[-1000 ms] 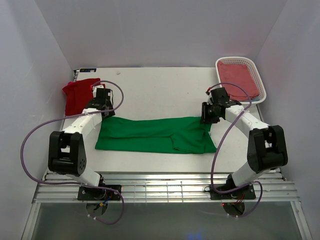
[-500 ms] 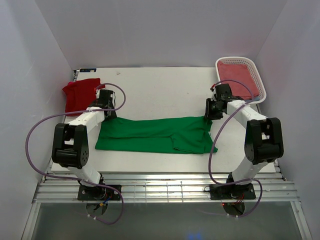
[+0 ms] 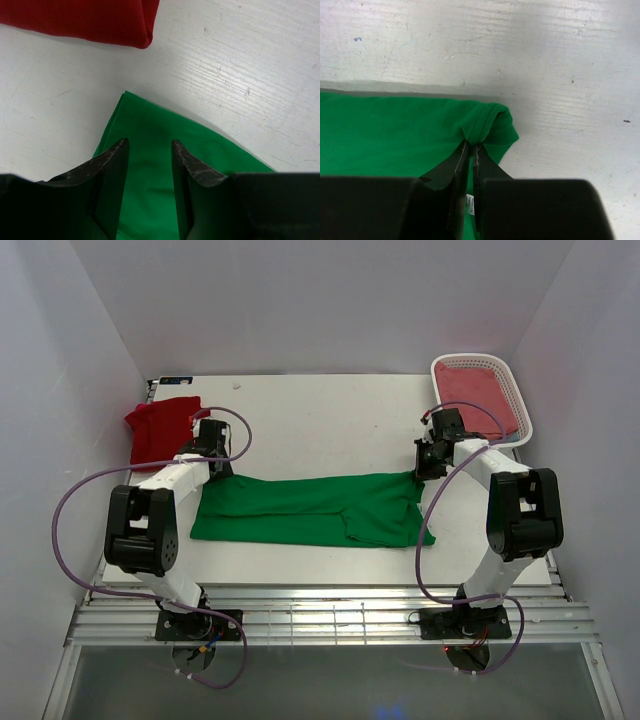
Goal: Fold and stack the t-shirts
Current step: Fold the tshirt
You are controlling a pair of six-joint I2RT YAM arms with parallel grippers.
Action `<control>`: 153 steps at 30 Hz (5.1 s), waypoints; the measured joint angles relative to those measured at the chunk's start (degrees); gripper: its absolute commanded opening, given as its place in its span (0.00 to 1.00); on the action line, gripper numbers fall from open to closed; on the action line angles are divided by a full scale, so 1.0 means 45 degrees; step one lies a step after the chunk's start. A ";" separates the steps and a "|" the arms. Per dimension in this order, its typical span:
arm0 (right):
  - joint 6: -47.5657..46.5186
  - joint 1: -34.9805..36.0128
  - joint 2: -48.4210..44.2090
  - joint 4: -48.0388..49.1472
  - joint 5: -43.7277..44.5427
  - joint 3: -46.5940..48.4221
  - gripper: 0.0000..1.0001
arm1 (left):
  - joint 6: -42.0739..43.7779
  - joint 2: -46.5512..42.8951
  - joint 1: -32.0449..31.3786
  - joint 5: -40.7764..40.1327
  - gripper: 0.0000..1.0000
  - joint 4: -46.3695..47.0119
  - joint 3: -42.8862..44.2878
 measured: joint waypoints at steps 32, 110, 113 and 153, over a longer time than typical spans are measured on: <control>-0.0160 -0.0850 0.0398 -0.0549 -0.0146 0.0442 0.21 | -0.0690 0.0894 0.0005 -0.1219 0.44 0.0170 -0.0204; 0.2200 0.1729 0.8874 -0.5736 0.1642 1.2798 0.08 | -0.5304 -0.1394 -0.6577 0.2127 0.00 -0.3662 -0.2127; 0.2244 0.1666 0.8874 -0.5605 0.1501 1.2798 0.08 | -0.5722 -0.1418 -0.7121 0.2735 0.00 -0.3852 -0.2137; 0.2574 0.1452 0.2948 0.0748 -0.1661 0.8864 0.11 | -0.6154 -0.1957 -1.1254 0.2696 0.00 -0.3410 0.2006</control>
